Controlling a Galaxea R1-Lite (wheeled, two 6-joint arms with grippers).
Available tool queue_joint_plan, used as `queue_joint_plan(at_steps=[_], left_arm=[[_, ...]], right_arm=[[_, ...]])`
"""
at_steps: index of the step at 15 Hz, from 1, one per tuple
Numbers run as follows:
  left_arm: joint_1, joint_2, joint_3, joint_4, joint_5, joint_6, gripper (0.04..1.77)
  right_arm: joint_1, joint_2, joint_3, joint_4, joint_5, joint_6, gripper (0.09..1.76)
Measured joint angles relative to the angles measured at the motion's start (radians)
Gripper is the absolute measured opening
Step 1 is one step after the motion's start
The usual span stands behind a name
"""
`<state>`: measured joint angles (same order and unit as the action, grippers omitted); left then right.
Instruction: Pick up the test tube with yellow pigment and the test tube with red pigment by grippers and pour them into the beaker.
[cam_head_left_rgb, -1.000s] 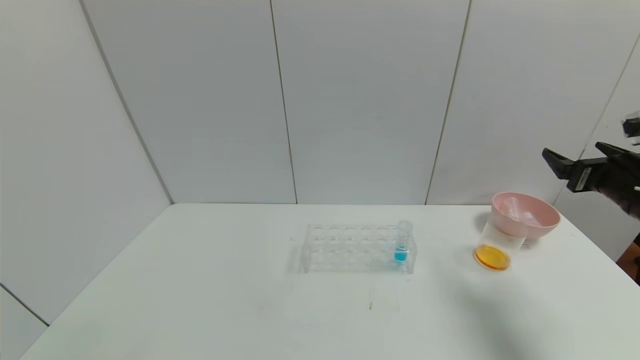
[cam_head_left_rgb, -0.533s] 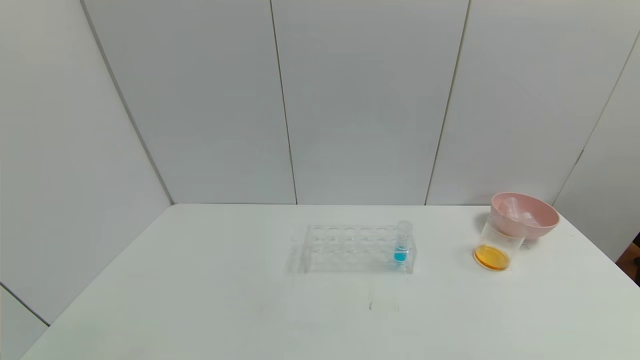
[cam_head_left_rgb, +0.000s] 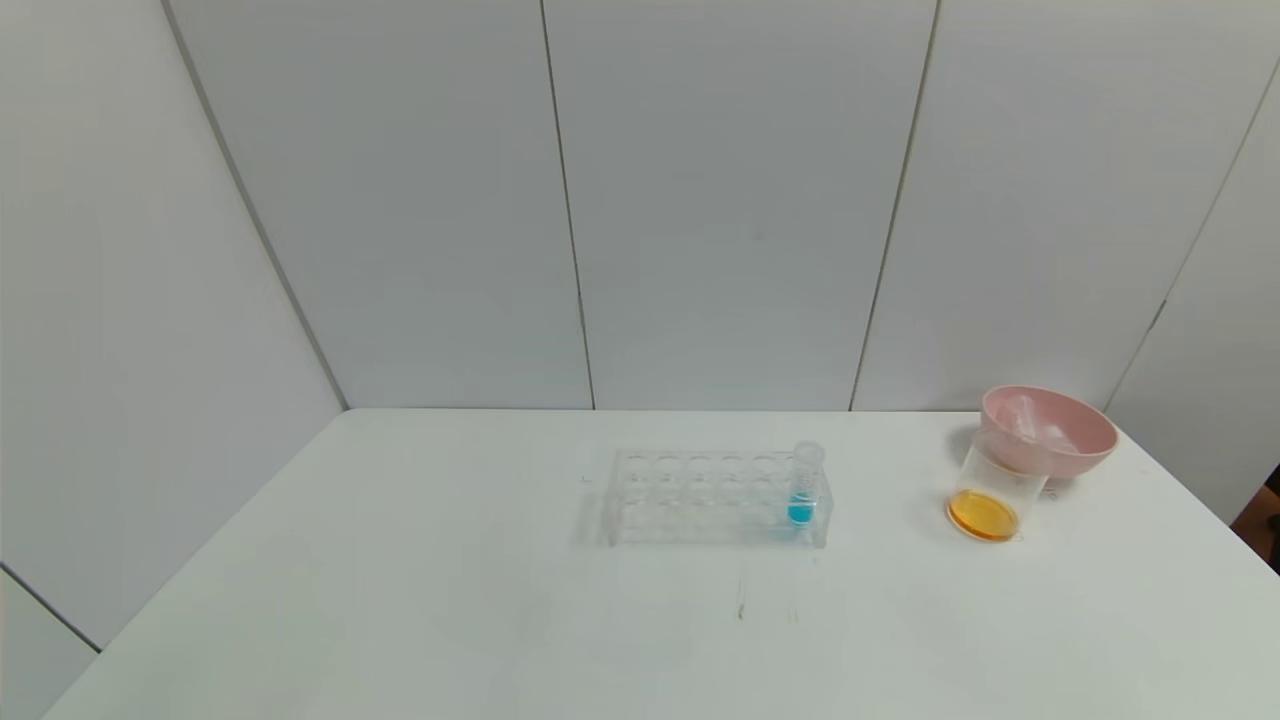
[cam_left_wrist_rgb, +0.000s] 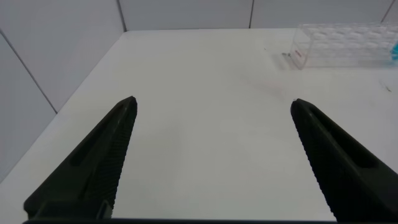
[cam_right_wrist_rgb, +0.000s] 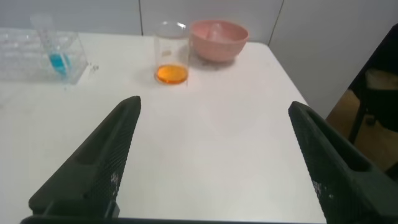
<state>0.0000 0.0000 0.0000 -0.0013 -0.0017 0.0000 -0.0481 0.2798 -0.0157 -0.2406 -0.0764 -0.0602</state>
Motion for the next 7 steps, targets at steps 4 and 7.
queue_joint_plan(at_steps=[4, 7], left_arm=[[0.0, 0.0, 0.0, 0.0, 0.0, 0.0, 1.76], [0.0, 0.0, 0.0, 0.0, 0.0, 0.0, 1.76]], right_arm=[[0.029, -0.177, 0.011, 0.224, 0.09, 0.003, 1.7], [0.036, -0.251, 0.014, 0.24, 0.104, 0.004, 1.7]])
